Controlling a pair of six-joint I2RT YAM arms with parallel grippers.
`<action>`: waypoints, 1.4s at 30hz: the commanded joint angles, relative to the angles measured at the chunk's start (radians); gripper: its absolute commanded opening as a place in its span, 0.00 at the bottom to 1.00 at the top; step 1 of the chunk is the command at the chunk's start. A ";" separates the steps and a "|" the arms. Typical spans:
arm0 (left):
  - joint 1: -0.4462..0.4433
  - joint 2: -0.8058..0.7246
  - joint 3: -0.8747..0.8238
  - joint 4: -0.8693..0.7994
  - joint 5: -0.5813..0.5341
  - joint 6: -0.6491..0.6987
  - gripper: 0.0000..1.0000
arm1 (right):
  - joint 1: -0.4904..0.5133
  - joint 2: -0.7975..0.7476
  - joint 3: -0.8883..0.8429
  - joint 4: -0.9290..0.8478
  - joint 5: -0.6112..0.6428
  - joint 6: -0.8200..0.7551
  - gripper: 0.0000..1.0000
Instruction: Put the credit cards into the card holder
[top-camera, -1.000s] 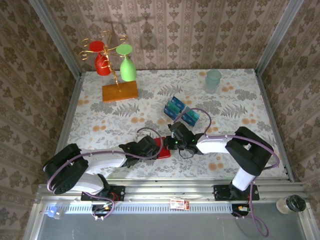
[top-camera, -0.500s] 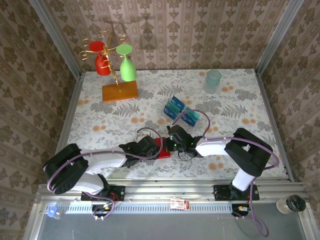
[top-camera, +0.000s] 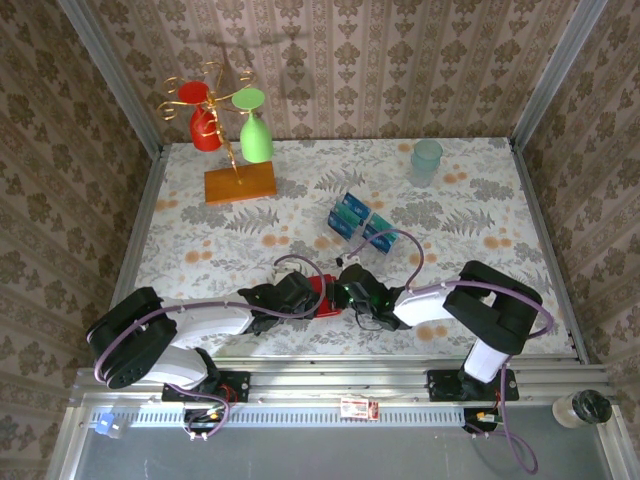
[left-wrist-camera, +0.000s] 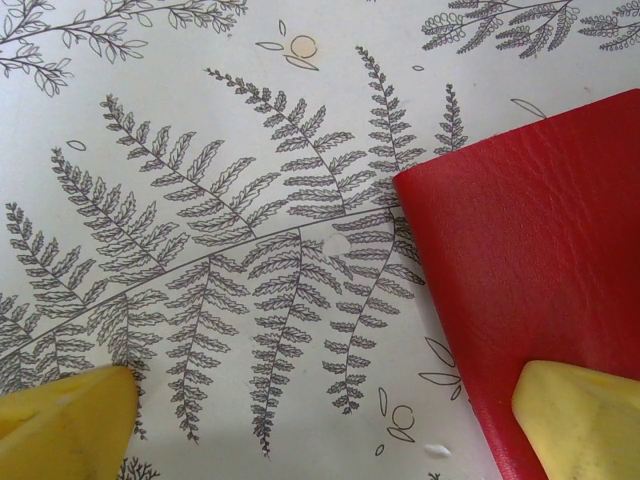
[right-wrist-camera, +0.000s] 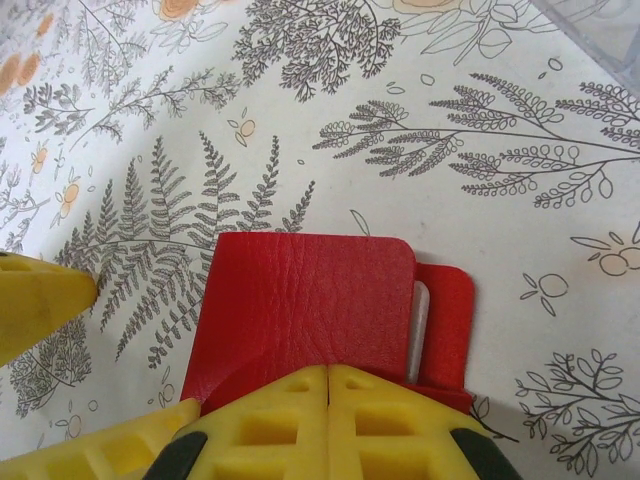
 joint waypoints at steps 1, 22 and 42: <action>-0.030 0.056 -0.012 -0.023 0.137 -0.009 1.00 | 0.069 0.110 -0.090 -0.223 -0.076 0.012 0.00; -0.040 0.056 0.009 -0.037 0.132 -0.013 1.00 | 0.165 0.210 -0.161 -0.177 -0.012 0.033 0.00; 0.023 -0.082 0.027 -0.119 0.131 -0.025 1.00 | 0.254 0.215 -0.119 -0.355 0.093 0.051 0.00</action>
